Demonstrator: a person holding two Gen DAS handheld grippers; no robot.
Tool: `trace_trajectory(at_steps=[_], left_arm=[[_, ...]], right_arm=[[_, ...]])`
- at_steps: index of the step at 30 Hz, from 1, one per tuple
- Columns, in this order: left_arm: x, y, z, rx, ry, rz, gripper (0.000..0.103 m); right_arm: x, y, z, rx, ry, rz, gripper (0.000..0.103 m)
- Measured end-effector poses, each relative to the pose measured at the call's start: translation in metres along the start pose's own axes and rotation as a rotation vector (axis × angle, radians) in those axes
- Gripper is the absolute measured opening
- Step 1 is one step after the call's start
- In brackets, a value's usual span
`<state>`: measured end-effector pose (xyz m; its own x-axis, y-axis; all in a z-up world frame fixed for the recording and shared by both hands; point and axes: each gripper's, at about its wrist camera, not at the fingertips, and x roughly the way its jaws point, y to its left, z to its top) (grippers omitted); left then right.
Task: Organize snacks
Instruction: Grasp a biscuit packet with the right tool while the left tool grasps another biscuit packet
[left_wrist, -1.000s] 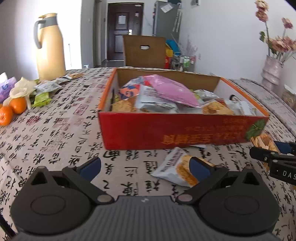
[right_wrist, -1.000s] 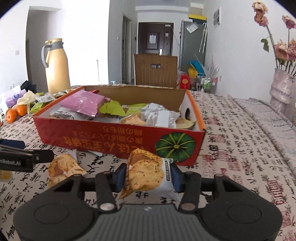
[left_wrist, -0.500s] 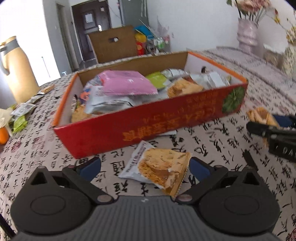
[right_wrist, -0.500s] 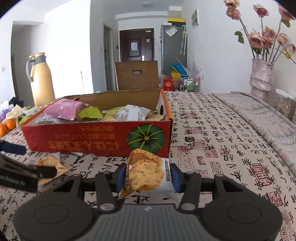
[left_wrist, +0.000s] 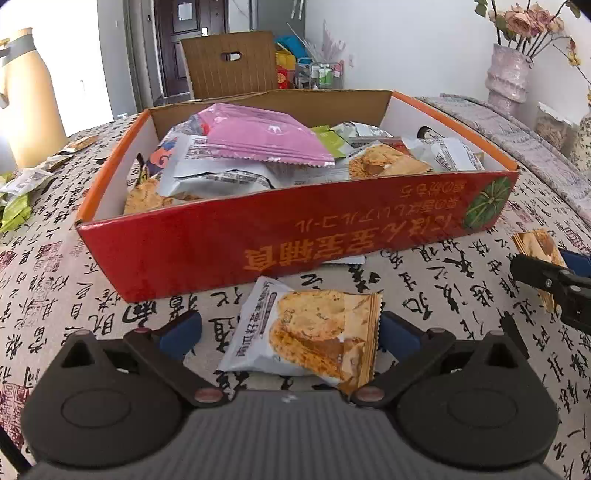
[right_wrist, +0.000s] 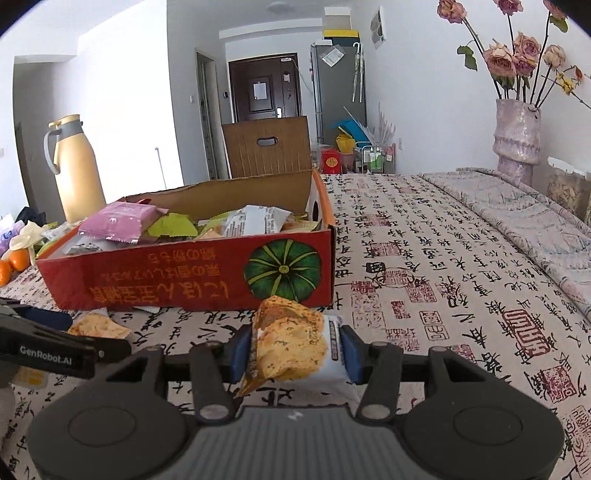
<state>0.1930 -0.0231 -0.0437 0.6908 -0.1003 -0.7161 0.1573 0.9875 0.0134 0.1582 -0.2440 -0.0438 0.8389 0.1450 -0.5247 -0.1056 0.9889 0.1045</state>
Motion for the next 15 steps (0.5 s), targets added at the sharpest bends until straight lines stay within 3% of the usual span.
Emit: trace_trajectory(at_steps=[4, 9, 11, 15], left_arm=[[-0.001, -0.001, -0.001, 0.003, -0.004, -0.001, 0.102], [-0.005, -0.003, -0.002, 0.02, -0.018, -0.018, 0.092], [-0.008, -0.005, -0.003, 0.03, -0.025, -0.029, 0.079], [-0.013, -0.005, -0.004, 0.041, -0.031, -0.038, 0.069]], right_arm=[[0.002, -0.001, 0.0, 0.01, 0.007, 0.002, 0.05], [0.002, -0.001, 0.0, 0.01, 0.007, 0.001, 0.05], [0.002, -0.001, 0.0, 0.014, 0.004, 0.001, 0.05], [0.002, -0.003, 0.0, 0.023, 0.002, 0.0, 0.05]])
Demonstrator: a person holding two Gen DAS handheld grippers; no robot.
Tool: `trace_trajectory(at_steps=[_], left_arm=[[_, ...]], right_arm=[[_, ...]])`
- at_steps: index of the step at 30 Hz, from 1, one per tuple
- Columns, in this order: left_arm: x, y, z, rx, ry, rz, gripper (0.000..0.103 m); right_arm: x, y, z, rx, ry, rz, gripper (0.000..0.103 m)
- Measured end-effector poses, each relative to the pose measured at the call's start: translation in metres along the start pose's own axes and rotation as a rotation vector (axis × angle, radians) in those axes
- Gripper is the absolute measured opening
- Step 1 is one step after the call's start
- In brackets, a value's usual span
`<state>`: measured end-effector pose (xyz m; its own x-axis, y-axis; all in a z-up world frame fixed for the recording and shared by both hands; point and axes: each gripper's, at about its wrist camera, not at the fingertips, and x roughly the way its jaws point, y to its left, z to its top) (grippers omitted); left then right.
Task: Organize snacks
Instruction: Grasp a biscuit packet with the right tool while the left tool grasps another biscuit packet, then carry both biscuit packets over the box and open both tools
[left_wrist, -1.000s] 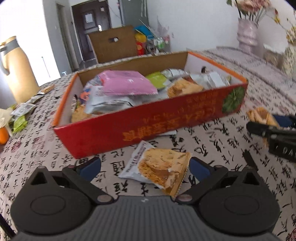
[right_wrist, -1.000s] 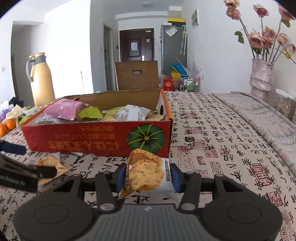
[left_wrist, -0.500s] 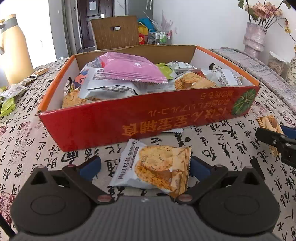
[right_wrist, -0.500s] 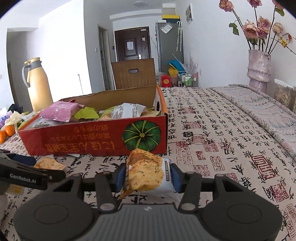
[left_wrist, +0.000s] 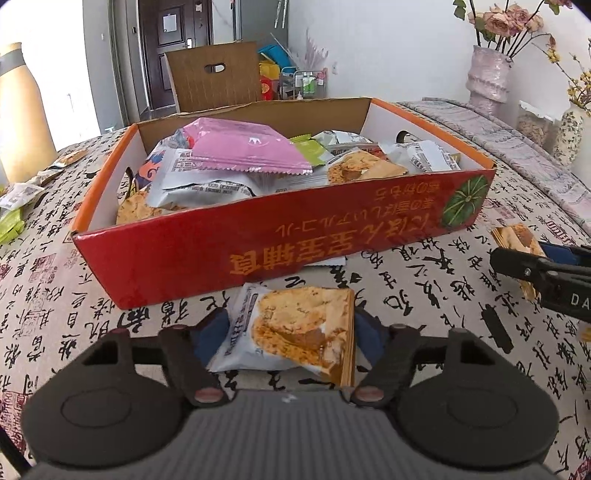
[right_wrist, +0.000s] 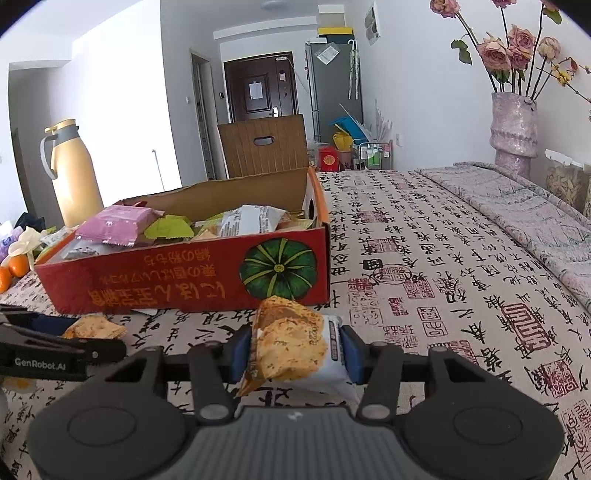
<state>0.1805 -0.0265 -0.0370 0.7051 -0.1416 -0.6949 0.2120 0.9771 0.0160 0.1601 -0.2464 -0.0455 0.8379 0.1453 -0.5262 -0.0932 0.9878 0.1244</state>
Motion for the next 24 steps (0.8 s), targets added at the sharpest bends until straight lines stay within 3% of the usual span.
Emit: trace_trajectory(at_steps=[2, 5, 14, 24], left_arm=[[-0.002, 0.0, -0.001, 0.0, -0.003, 0.003, 0.06], [-0.005, 0.001, -0.002, -0.001, -0.007, 0.013, 0.055], [-0.026, -0.008, -0.008, 0.01, -0.065, 0.017, 0.052], [-0.054, -0.018, 0.008, -0.014, -0.165, -0.006, 0.052]], right_arm=[[0.0, 0.0, 0.0, 0.0, -0.001, 0.0, 0.05], [0.0, 0.0, 0.0, 0.0, 0.0, 0.0, 0.05], [-0.002, 0.001, 0.0, -0.002, -0.01, -0.004, 0.05], [-0.017, 0.017, 0.0, -0.073, -0.066, 0.003, 0.05]])
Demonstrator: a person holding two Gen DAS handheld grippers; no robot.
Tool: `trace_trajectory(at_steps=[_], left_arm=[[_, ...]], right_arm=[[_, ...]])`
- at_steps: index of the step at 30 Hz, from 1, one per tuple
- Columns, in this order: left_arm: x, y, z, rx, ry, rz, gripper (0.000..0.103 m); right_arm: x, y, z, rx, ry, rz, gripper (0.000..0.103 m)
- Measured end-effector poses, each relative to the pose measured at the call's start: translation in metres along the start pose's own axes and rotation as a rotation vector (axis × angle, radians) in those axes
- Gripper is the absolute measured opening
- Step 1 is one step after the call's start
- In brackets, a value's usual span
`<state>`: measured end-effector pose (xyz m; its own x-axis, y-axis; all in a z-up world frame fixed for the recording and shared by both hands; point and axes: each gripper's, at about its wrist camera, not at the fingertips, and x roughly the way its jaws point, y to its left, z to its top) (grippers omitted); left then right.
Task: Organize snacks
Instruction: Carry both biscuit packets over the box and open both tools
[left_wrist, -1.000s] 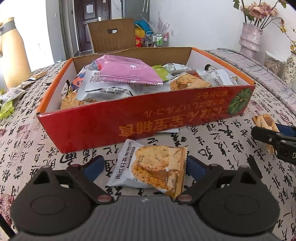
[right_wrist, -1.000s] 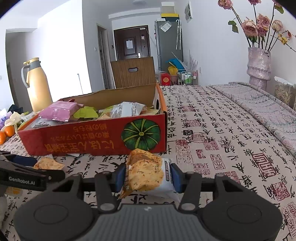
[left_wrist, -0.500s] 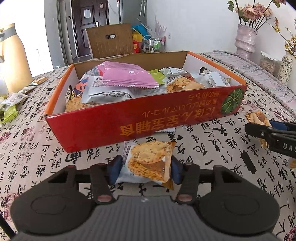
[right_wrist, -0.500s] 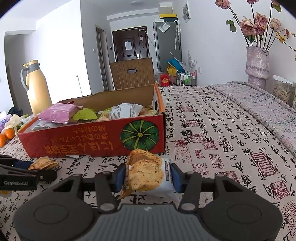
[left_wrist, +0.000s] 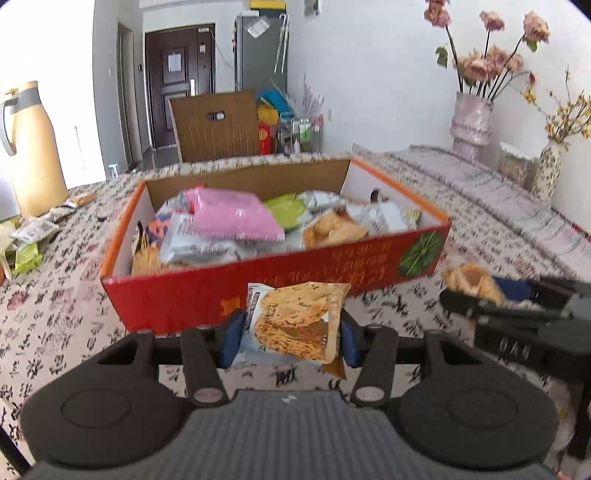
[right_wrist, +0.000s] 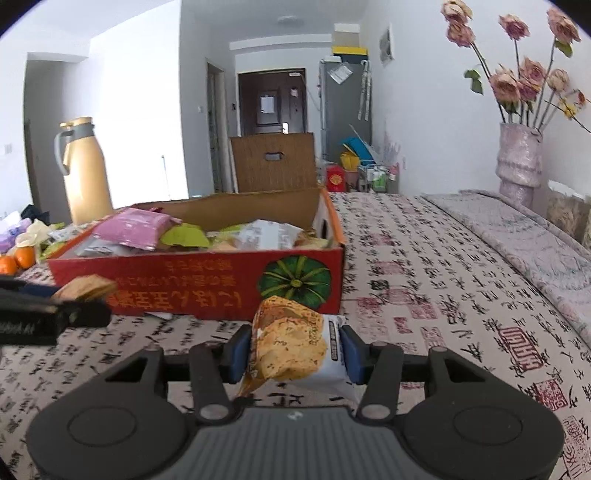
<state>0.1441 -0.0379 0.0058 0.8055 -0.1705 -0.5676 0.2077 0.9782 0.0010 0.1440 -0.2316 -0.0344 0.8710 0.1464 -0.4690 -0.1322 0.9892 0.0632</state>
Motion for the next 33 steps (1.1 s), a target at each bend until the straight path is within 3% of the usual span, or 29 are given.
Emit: trace_trajectory(at_steps=[10, 19, 27, 33], left_arm=[[-0.013, -0.001, 0.036, -0.041, -0.114, 0.018, 0.052], [-0.006, 0.013, 0.077, -0.095, -0.202, 0.085, 0.052], [0.036, 0.038, 0.1, -0.167, -0.181, 0.167, 0.053], [0.067, 0.055, 0.094, -0.2, -0.157, 0.183, 0.054]], right_arm=[[-0.011, 0.017, 0.035, -0.027, -0.104, 0.047, 0.05], [0.011, 0.03, 0.078, -0.069, -0.177, 0.05, 0.05], [0.063, 0.032, 0.107, -0.02, -0.176, 0.015, 0.05], [0.096, 0.034, 0.102, -0.006, -0.157, 0.007, 0.05]])
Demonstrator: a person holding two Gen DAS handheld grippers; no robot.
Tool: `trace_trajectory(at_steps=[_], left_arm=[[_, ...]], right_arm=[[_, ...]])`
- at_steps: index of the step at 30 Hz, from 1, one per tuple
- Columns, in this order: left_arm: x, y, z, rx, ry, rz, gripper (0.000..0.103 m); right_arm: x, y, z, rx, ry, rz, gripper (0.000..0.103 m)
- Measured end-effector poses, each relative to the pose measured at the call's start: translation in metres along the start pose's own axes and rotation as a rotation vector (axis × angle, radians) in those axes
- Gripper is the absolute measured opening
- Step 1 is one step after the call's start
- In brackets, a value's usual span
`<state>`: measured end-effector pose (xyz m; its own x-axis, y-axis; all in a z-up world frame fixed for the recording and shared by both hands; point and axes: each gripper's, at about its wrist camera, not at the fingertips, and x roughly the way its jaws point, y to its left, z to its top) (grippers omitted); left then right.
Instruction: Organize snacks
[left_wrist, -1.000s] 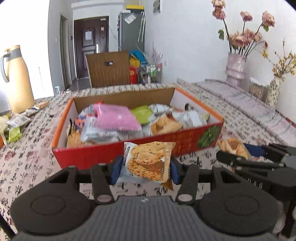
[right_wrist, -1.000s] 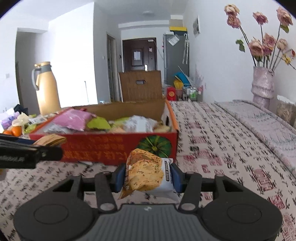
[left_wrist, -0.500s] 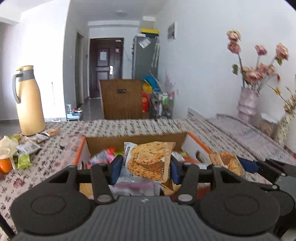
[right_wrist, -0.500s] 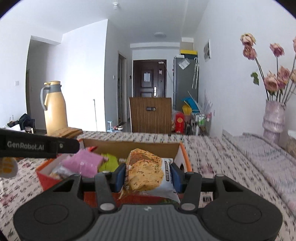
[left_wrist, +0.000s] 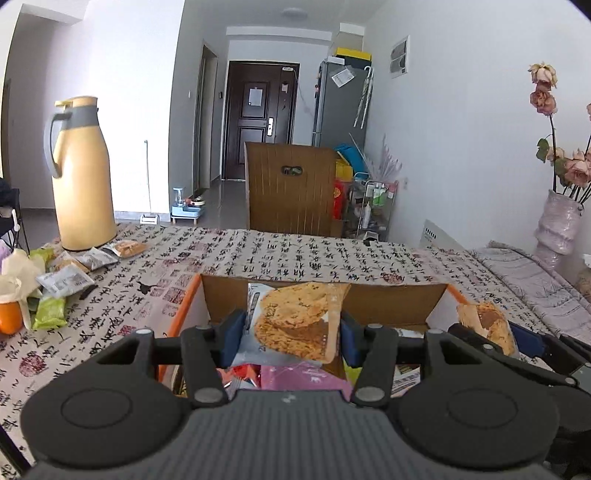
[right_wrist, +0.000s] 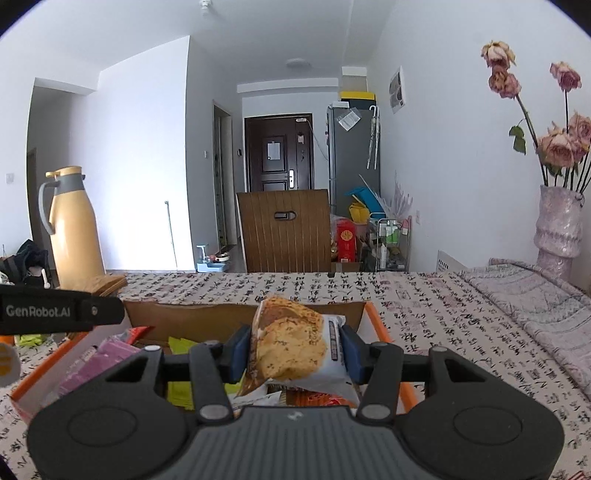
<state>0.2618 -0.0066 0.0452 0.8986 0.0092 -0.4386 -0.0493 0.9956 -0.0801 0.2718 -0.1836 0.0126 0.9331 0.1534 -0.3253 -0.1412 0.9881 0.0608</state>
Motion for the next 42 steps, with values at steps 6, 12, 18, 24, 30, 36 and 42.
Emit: trace_trajectory(at_steps=[6, 12, 18, 24, 30, 36, 42], left_arm=[[0.001, 0.007, -0.006, -0.018, -0.012, -0.022, 0.083], [-0.009, 0.012, -0.002, -0.051, -0.051, 0.001, 0.103], [-0.024, 0.012, 0.004, -0.052, -0.063, 0.009, 0.103], [-0.054, 0.011, 0.004, -0.036, -0.085, -0.004, 0.103], [-0.088, 0.017, -0.014, -0.025, -0.083, -0.025, 0.103], [-0.119, 0.026, -0.038, -0.018, -0.071, -0.037, 0.103], [-0.138, 0.034, -0.065, -0.004, -0.026, -0.04, 0.103]], right_arm=[[0.01, -0.004, -0.008, 0.004, 0.036, 0.01, 0.061], [0.003, -0.013, -0.007, 0.05, 0.01, -0.022, 0.103], [-0.008, -0.02, -0.001, 0.071, -0.002, -0.022, 0.103], [-0.04, -0.02, 0.005, 0.051, -0.024, -0.001, 0.103], [-0.083, -0.022, -0.002, 0.033, -0.04, 0.021, 0.103], [-0.123, -0.022, -0.02, 0.026, -0.034, 0.038, 0.103], [-0.15, -0.026, -0.04, 0.044, 0.001, 0.045, 0.103]])
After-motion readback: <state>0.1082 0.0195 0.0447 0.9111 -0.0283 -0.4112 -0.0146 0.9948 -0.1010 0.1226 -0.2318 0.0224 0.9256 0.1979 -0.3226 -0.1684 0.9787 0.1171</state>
